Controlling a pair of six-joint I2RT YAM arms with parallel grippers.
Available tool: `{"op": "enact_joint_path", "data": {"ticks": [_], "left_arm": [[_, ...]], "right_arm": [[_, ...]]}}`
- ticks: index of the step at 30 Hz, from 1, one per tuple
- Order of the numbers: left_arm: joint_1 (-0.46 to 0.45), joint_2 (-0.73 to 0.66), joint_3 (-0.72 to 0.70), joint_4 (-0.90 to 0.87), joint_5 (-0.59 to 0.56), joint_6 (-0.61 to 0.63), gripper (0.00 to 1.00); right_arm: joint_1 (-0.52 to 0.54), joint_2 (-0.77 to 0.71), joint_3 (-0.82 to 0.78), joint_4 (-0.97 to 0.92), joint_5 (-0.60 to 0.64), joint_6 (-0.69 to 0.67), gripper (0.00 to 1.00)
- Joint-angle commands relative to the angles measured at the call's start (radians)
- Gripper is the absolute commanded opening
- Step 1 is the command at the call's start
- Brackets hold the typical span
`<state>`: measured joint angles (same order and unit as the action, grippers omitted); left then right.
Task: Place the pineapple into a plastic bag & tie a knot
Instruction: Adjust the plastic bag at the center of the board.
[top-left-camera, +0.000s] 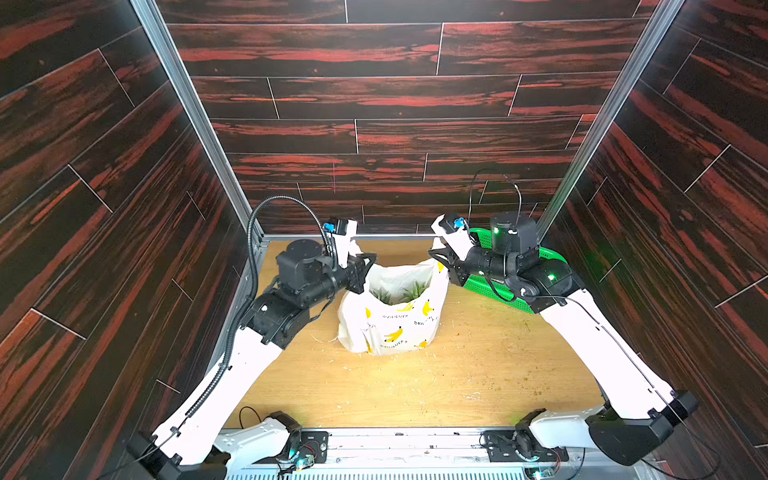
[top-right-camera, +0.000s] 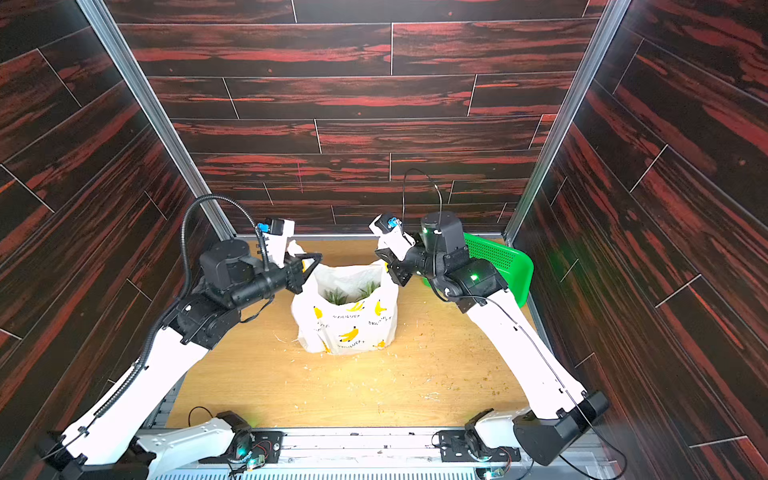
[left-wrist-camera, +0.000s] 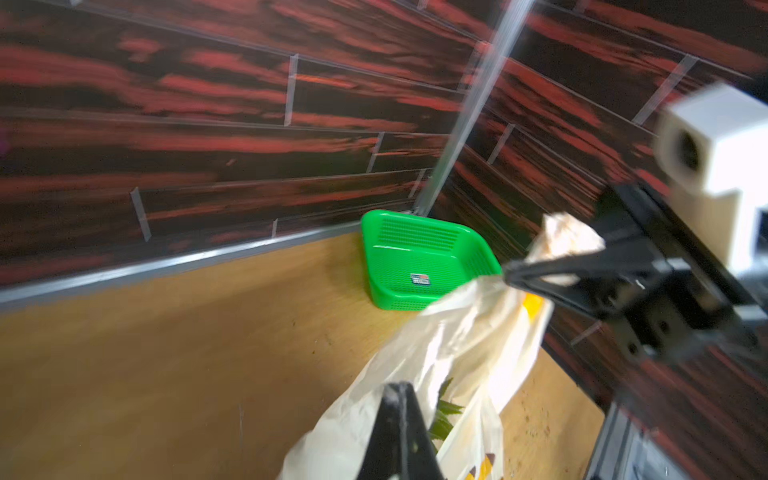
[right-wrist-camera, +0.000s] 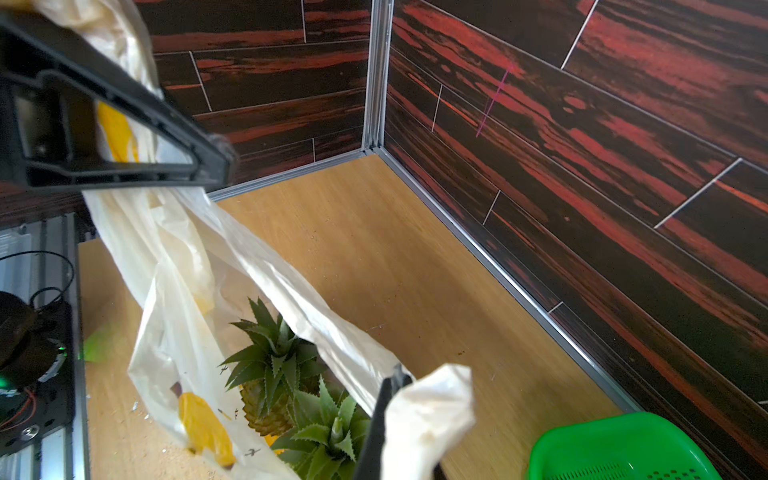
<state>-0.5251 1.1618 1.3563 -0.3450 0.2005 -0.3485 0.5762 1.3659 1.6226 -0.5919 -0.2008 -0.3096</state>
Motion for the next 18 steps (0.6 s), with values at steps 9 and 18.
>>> {"op": "enact_joint_path", "data": {"ticks": [9,18], "left_arm": [[-0.017,0.141,0.206,-0.221,-0.047,-0.073,0.0],[0.028,0.086,0.087,-0.192,0.26,0.267,0.3]], "right_arm": [[-0.003,-0.057,-0.093,0.043,-0.019,0.049,0.0],[-0.003,-0.04,-0.113,0.083,-0.073,0.08,0.0]]}}
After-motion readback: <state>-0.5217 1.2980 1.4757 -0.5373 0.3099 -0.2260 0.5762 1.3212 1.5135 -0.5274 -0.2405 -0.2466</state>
